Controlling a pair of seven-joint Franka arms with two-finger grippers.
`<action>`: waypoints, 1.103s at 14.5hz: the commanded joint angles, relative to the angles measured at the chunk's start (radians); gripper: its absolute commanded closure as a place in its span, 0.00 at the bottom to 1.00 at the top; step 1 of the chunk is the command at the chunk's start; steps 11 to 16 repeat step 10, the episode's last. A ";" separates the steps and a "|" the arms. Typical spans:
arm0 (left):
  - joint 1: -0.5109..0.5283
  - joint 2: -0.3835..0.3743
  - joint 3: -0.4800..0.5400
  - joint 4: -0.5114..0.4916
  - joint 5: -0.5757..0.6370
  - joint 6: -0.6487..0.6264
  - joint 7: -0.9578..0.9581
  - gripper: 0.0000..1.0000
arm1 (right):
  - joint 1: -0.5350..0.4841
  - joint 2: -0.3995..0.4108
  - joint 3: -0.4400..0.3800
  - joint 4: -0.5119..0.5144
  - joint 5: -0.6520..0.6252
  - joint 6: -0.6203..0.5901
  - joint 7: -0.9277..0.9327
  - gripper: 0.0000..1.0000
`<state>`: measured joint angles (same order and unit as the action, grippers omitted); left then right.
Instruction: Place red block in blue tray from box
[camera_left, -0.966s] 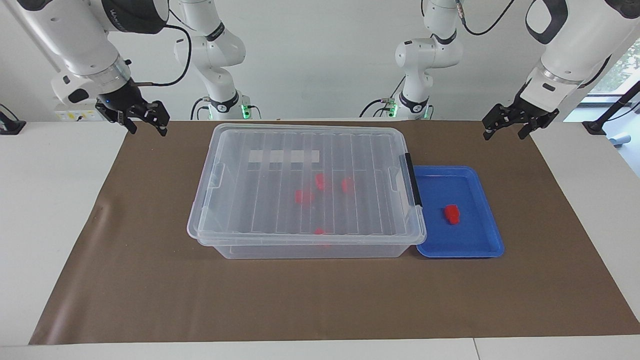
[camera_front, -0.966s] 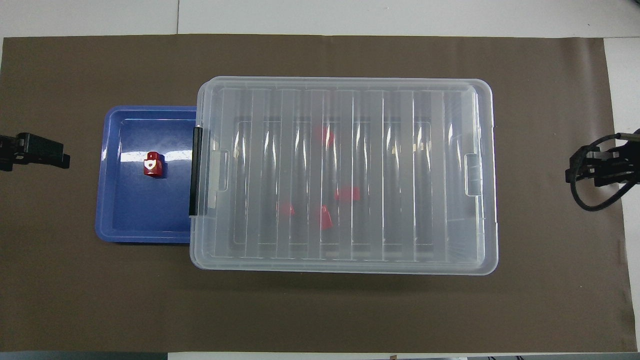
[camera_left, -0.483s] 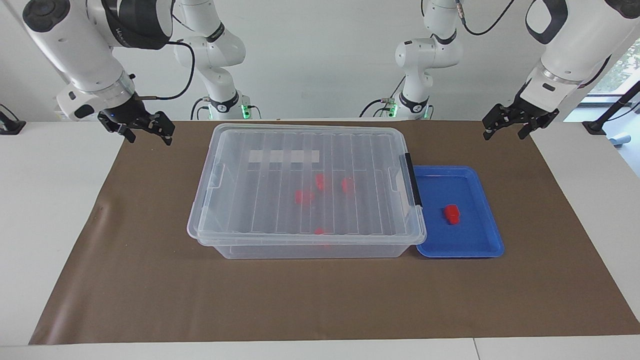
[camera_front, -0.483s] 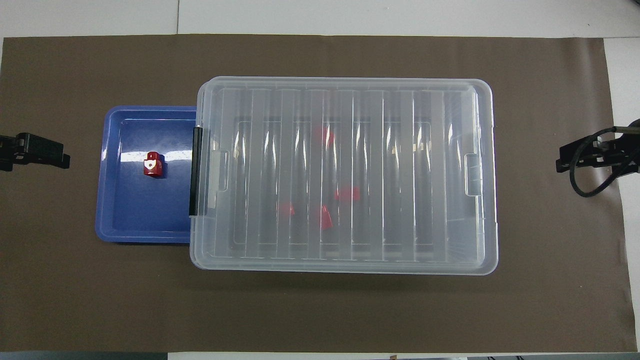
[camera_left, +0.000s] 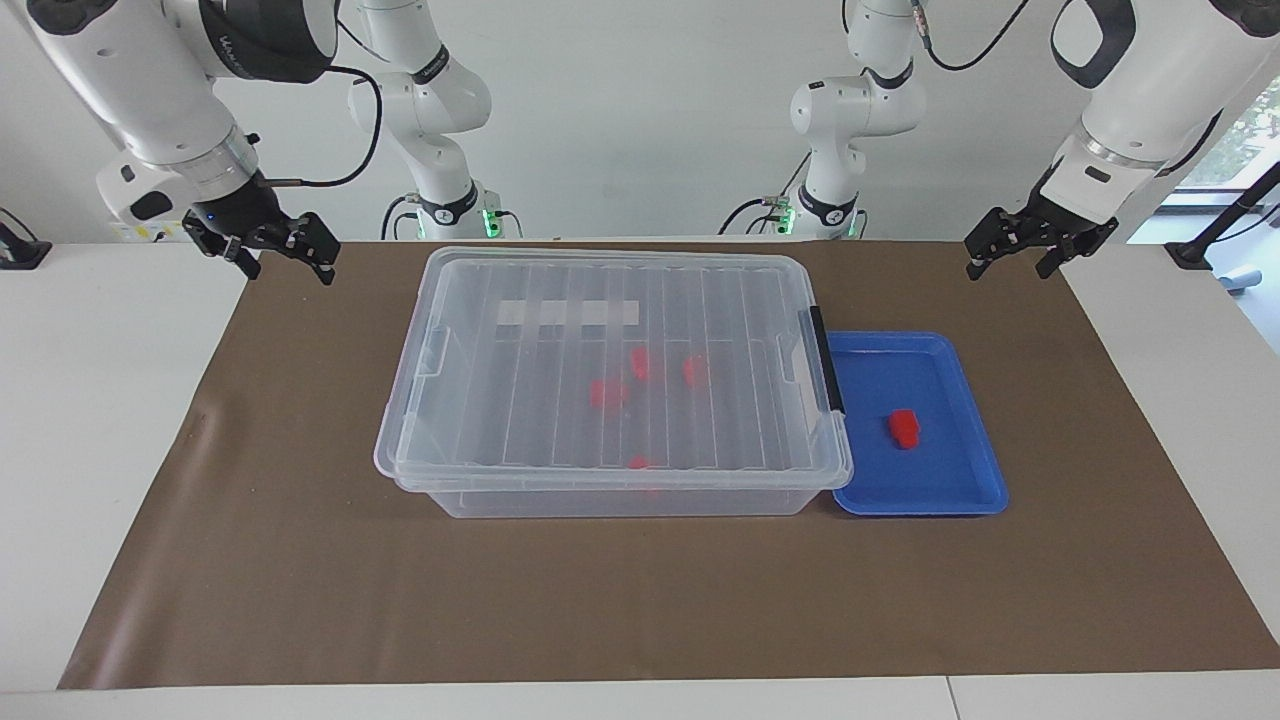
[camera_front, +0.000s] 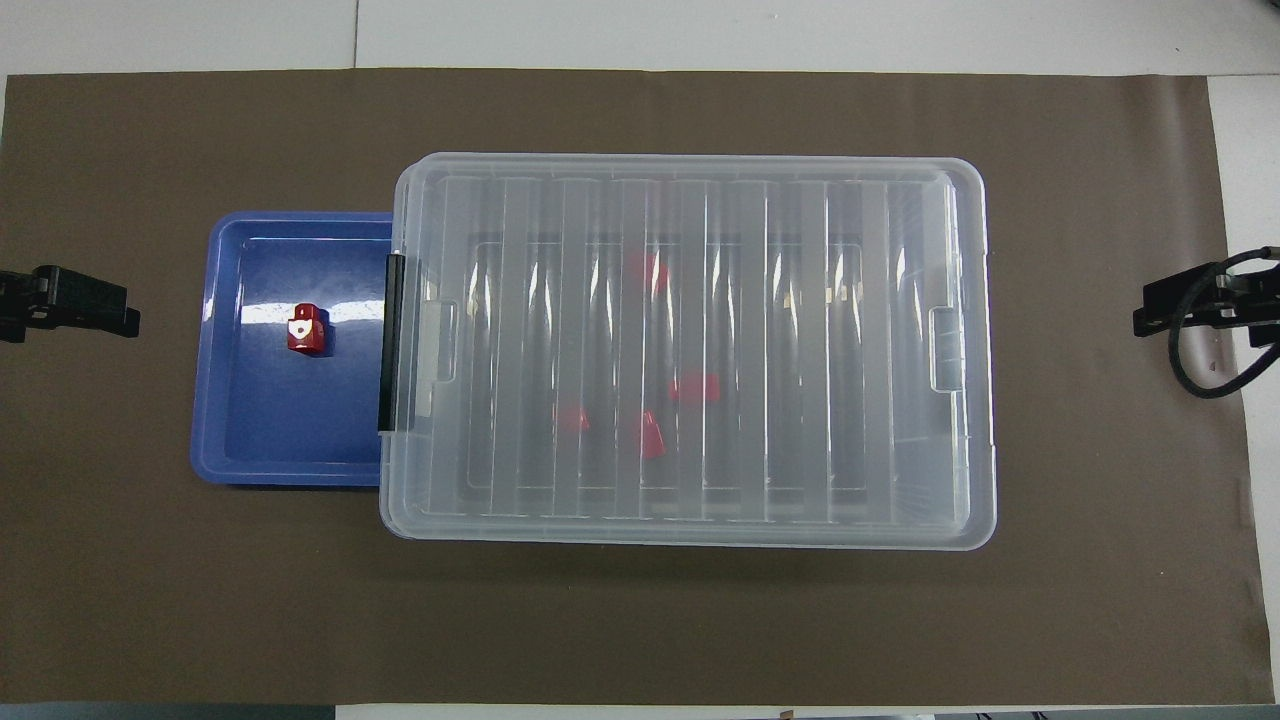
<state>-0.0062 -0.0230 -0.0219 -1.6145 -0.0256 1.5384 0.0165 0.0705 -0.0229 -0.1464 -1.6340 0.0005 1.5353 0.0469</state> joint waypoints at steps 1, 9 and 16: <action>0.009 -0.026 -0.004 -0.027 -0.014 0.005 0.014 0.00 | -0.018 0.000 0.008 0.000 0.016 0.029 -0.025 0.00; 0.009 -0.026 -0.004 -0.027 -0.014 0.005 0.014 0.00 | -0.018 0.000 0.007 0.000 0.001 0.043 -0.027 0.00; 0.009 -0.028 -0.004 -0.027 -0.014 0.005 0.014 0.00 | -0.020 0.000 0.007 0.000 0.001 0.043 -0.027 0.00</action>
